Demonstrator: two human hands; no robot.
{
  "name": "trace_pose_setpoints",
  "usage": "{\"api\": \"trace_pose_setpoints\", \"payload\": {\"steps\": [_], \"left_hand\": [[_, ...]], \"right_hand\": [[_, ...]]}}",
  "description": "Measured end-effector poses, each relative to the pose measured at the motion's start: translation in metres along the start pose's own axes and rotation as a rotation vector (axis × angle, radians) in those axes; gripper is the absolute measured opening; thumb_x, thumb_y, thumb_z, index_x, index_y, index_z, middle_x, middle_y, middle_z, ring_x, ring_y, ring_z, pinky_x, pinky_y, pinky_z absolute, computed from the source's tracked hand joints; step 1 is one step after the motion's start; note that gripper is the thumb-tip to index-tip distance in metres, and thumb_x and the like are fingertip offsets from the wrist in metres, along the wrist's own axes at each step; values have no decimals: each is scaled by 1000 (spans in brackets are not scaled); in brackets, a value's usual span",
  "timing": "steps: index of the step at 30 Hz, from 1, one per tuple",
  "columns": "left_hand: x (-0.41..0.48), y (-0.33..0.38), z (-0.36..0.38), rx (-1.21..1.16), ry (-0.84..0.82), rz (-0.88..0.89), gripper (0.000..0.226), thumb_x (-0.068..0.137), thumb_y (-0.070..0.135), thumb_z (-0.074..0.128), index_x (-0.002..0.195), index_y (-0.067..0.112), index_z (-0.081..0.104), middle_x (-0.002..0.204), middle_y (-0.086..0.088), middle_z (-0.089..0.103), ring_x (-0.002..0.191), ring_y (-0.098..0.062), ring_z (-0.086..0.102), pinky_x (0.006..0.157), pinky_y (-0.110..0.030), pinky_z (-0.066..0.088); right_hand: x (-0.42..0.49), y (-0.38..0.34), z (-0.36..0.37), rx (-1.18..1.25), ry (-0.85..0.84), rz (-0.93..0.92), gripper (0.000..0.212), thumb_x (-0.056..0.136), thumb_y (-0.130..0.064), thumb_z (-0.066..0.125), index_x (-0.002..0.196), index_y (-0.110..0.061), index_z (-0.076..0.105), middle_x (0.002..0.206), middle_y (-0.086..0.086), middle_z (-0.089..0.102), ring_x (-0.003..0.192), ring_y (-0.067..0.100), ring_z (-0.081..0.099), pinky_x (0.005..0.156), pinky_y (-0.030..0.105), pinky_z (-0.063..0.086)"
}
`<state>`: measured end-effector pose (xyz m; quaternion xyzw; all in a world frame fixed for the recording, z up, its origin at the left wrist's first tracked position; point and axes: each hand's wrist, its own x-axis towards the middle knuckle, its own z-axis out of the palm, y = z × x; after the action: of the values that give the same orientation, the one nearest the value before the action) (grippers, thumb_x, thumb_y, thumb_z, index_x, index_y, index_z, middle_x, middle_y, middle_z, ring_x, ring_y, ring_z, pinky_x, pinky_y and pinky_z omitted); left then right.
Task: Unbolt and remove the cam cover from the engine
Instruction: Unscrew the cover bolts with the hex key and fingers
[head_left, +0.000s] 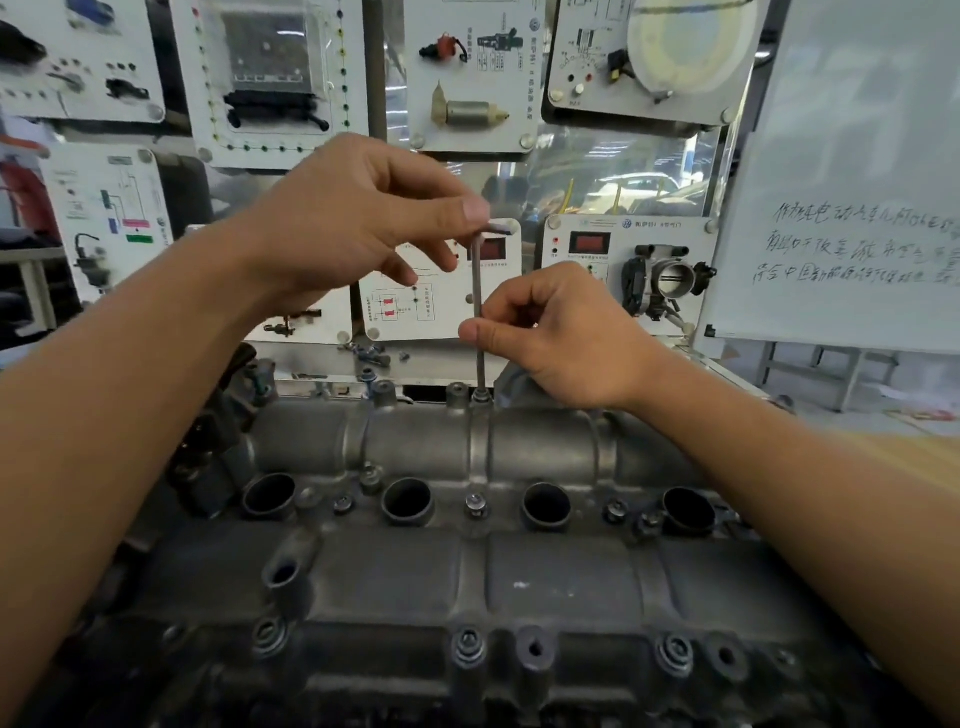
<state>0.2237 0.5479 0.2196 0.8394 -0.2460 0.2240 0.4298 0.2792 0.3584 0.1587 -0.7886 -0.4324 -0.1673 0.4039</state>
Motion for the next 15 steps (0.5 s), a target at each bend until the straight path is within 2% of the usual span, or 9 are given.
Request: {"api": "trace_pose_setpoints", "payload": {"steps": [5, 10, 15], "left_hand": [[-2, 0, 13, 19, 32, 67, 28, 75, 43, 76, 91, 20, 77, 82, 0, 77, 68, -12, 68, 53, -18, 50], [4, -4, 29, 28, 206, 73, 27, 86, 38, 76, 75, 13, 75, 66, -3, 73, 50, -11, 62, 45, -17, 44], [7, -4, 34, -64, 282, -78, 15, 93, 21, 67, 83, 10, 73, 56, -6, 68, 42, -15, 59, 40, -23, 45]], "right_hand": [[-1, 1, -1, 19, -19, 2, 28, 91, -18, 71, 66, -9, 66, 54, -7, 53, 54, 7, 44, 59, 29, 41], [-4, -1, 1, 37, -28, 0, 26, 92, -17, 70, 71, -4, 69, 56, -2, 54, 55, 8, 45, 58, 27, 41], [-4, -7, 1, 15, -66, 8, 30, 94, -18, 67, 64, -22, 64, 55, -4, 51, 55, 9, 42, 59, 26, 40]]}}
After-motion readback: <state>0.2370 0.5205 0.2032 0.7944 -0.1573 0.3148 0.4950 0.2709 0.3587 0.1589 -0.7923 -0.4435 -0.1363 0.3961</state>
